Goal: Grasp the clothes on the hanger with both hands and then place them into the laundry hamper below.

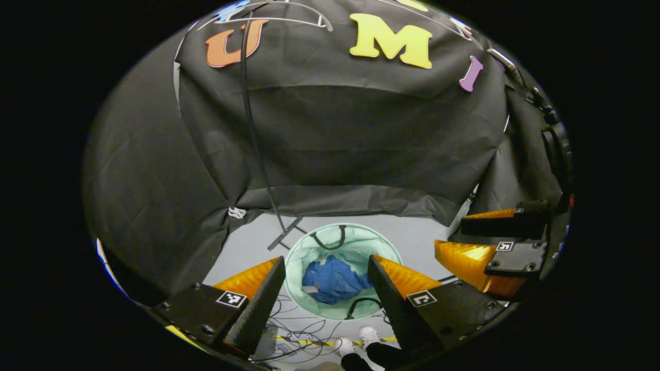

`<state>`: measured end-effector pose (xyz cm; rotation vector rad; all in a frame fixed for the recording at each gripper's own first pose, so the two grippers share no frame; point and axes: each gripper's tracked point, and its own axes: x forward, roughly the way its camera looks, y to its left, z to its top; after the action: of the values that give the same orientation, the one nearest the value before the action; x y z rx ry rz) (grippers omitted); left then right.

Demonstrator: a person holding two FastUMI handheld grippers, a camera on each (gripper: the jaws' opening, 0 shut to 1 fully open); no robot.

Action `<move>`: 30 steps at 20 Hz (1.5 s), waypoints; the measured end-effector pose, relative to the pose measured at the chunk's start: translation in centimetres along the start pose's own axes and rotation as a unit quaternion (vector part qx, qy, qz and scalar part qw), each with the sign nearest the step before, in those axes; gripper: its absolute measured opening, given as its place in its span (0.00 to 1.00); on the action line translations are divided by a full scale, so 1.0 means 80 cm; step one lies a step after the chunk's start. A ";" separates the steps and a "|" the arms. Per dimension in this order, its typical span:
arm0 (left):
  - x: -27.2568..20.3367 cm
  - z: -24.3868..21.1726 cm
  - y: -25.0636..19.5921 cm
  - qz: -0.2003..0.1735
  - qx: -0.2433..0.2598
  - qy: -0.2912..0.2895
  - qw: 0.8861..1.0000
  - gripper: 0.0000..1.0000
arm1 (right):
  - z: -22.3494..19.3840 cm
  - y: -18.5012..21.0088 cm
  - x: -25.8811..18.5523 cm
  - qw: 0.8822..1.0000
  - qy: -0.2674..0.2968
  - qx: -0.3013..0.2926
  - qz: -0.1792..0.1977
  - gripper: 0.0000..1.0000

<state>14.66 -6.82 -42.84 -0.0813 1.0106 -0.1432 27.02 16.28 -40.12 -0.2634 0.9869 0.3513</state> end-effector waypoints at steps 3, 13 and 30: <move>-0.006 -0.006 0.002 -0.003 -0.007 0.004 1.000 0.97 | -0.010 0.004 -0.009 1.000 0.000 0.000 -0.006 0.77; -0.131 0.070 -0.034 -0.026 0.025 -0.126 0.991 0.97 | 0.031 -0.016 -0.194 0.989 -0.141 0.015 -0.043 0.78; -0.562 0.068 -0.089 0.095 0.018 -0.382 0.919 0.97 | 0.008 -0.084 -0.589 0.900 -0.431 0.066 0.013 0.99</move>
<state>-4.84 -6.79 -1.31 -0.0003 0.2287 0.0528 6.57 2.45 0.54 0.0442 0.1314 0.3727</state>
